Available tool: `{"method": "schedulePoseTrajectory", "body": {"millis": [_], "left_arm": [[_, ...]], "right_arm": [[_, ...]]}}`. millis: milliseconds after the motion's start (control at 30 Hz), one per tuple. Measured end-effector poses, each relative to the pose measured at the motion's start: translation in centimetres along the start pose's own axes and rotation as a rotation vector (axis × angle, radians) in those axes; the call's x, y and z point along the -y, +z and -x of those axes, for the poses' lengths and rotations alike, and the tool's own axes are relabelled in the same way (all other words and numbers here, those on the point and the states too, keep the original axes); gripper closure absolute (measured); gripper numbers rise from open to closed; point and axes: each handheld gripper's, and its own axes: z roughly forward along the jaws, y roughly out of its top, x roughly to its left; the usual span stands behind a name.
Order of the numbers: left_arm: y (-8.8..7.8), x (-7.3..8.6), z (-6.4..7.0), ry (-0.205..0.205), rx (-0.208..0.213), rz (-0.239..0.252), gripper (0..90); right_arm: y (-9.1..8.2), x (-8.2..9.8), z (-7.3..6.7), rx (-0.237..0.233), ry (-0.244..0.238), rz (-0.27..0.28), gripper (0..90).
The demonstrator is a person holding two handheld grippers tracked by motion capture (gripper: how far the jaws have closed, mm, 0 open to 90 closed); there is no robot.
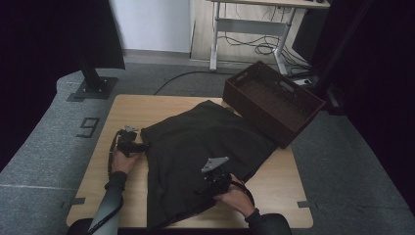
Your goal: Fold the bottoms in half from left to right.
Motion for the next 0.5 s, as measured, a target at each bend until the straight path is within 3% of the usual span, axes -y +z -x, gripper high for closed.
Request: {"method": "schedulePoseTrajectory", "body": {"millis": [267, 500], "left_arm": [[0.0, 0.0, 0.0, -0.001, 0.0, 0.002, 18.7], [0.2, -0.1, 0.0, -0.009, -0.005, -0.01, 13.3]], "right_arm": [[2.2, -1.0, -3.8, -0.104, -0.089, -0.036, 8.5], [4.2, -1.5, -6.7, -0.184, -0.163, -0.079, 0.0]]}}
